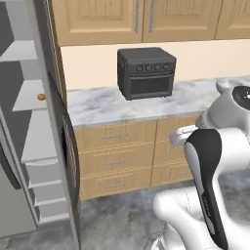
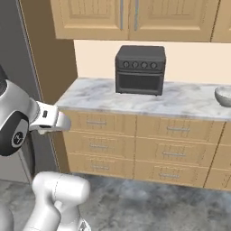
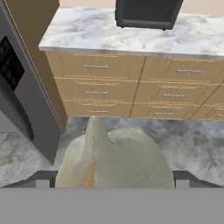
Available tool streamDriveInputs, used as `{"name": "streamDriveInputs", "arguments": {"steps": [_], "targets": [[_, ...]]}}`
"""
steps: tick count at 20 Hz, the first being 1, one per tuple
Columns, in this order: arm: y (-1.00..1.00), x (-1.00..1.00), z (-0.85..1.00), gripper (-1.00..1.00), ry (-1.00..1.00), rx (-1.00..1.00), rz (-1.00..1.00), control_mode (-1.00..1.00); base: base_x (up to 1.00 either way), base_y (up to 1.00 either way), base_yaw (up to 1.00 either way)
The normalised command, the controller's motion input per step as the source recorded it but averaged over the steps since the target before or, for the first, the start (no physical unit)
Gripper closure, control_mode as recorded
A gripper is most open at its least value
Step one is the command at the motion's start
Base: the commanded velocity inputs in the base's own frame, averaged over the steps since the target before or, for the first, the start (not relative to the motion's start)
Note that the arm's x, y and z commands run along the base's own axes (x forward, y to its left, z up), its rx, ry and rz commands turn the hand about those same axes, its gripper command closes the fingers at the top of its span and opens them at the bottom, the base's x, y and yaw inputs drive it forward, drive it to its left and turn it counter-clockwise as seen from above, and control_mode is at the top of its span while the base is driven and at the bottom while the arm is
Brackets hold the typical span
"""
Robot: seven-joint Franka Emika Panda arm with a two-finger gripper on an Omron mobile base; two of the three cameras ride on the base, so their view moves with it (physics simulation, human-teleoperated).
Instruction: Take the tangerine, pear, and garlic from the freezer and place them in the bowl on the counter.
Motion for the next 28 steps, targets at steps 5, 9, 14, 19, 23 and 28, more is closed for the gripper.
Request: {"name": "streamDriveInputs", "arguments": {"steps": [5,9,14,19,23,28], "targets": [[0.00,0.00,0.00,1.00,0.00,0.00,0.00,1.00,0.28,-1.00,0.00],[0.00,0.00,0.00,1.00,0.00,0.00,0.00,1.00,0.34,-1.00,0.00],[0.00,0.00,0.00,1.00,0.00,0.00,0.00,1.00,0.51,-1.00,0.01],[0.00,0.00,0.00,1.00,0.00,0.00,0.00,1.00,0.77,-1.00,0.03],[0.00,0.00,0.00,1.00,0.00,0.00,0.00,1.00,0.92,-0.71,0.03],[0.00,0.00,0.00,1.00,0.00,0.00,0.00,1.00,0.76,-0.33,0.02]]}}
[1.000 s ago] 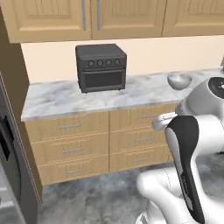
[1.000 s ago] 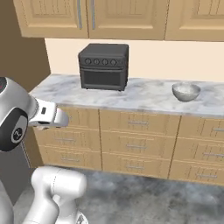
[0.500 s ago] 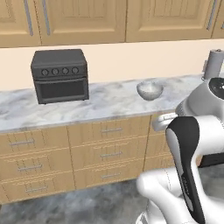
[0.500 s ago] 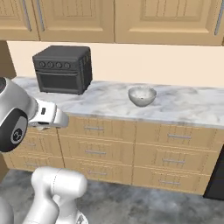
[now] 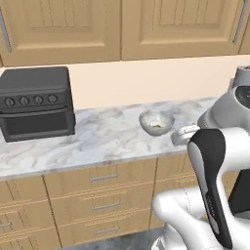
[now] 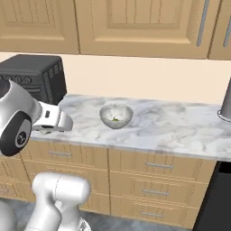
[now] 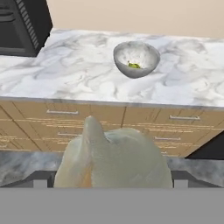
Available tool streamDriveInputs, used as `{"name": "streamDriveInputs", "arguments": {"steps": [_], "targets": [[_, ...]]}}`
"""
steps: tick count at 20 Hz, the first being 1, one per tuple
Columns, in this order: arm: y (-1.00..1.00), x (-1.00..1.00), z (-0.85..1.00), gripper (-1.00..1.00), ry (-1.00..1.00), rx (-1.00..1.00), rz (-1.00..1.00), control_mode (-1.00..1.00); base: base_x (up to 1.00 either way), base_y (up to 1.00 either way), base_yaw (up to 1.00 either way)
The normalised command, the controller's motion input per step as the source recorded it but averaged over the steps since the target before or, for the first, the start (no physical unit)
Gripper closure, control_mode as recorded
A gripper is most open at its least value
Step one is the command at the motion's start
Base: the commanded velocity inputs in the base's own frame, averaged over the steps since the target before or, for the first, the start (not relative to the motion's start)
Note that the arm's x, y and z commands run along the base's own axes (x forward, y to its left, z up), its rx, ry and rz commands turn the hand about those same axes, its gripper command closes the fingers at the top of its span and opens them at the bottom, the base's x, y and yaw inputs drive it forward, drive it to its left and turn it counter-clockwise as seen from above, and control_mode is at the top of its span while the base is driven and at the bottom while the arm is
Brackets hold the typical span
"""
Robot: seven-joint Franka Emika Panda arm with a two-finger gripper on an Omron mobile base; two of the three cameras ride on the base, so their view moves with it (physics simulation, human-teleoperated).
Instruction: Take the tangerine, pear, and garlic from the freezer and place them in the bowl on the counter.
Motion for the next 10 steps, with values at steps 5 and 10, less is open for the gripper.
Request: {"name": "streamDriveInputs", "arguments": {"steps": [5,10], "targets": [[0.00,0.00,0.00,1.00,0.00,0.00,0.00,1.00,0.63,-0.11,0.05],[0.00,0.00,0.00,1.00,0.00,0.00,0.00,1.00,0.53,-0.58,0.06]]}}
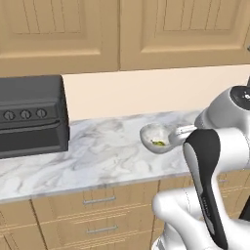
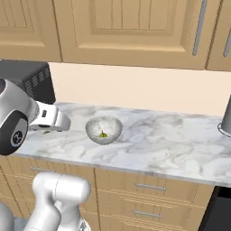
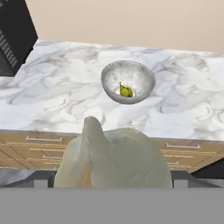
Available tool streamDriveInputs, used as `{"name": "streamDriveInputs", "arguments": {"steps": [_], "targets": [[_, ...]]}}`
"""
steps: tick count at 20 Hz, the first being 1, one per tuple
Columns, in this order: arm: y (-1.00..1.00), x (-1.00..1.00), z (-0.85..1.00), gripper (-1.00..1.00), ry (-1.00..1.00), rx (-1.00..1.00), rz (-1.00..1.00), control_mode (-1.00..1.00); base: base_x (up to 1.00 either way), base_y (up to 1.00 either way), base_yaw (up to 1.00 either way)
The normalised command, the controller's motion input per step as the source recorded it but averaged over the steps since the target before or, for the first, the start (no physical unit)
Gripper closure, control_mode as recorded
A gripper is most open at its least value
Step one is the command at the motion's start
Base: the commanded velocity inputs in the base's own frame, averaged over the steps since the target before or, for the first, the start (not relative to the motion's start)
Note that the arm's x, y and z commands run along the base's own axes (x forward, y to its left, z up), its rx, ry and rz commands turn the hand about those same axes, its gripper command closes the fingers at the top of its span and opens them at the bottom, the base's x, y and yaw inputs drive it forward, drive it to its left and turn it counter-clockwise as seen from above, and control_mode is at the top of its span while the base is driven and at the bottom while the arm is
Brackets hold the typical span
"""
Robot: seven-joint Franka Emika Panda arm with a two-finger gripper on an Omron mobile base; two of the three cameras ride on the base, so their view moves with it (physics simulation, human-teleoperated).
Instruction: Take the tangerine, pear, and garlic from the freezer and place them in the bowl on the counter.
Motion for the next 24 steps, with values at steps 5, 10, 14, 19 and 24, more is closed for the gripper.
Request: {"name": "streamDriveInputs", "arguments": {"steps": [5,10,14,19,24], "targets": [[0.00,0.00,0.00,1.00,0.00,0.00,0.00,1.00,0.45,-0.42,0.09],[0.00,0.00,0.00,1.00,0.00,0.00,0.00,1.00,0.60,0.00,0.01],[0.00,0.00,0.00,1.00,0.00,0.00,0.00,1.00,0.05,-0.02,0.00],[0.00,0.14,-0.43,1.00,0.00,0.00,0.00,-1.00,0.00,0.00,0.00],[0.00,0.67,-0.61,1.00,0.00,0.00,0.01,-1.00,0.00,0.00,0.00]]}}
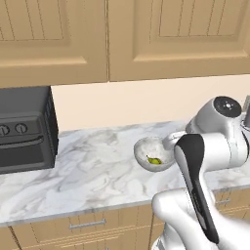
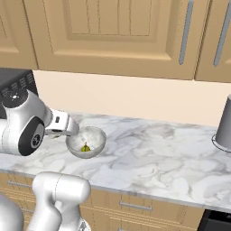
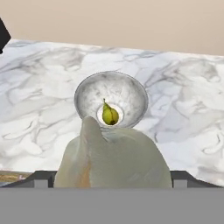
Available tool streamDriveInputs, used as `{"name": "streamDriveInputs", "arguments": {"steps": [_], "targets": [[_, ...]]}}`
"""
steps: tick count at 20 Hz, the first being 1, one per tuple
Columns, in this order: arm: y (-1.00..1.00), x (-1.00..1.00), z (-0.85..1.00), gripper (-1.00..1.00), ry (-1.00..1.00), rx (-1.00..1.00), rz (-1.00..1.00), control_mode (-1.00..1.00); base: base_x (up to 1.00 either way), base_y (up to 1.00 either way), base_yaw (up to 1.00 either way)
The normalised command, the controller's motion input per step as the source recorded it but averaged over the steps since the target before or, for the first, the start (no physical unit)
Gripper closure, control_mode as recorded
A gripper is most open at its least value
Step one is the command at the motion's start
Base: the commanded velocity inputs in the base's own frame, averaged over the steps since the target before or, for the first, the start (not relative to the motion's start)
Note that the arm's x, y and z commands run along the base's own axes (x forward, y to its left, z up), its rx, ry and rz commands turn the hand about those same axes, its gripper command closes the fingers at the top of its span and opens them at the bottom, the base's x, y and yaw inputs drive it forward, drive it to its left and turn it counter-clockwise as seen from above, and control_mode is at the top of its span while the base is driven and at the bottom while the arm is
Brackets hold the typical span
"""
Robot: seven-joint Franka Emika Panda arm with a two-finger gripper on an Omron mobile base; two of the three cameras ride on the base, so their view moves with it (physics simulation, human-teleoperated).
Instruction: Take the tangerine, pear, and garlic from the freezer and place them in the bowl on the counter.
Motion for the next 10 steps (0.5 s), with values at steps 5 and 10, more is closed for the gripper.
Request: {"name": "streamDriveInputs", "arguments": {"steps": [5,10], "targets": [[0.00,0.61,-0.53,1.00,0.01,0.00,0.01,-1.00,0.00,0.00,0.00],[0.00,0.54,-0.30,1.00,0.15,0.00,0.03,-1.00,0.00,0.00,0.00]]}}
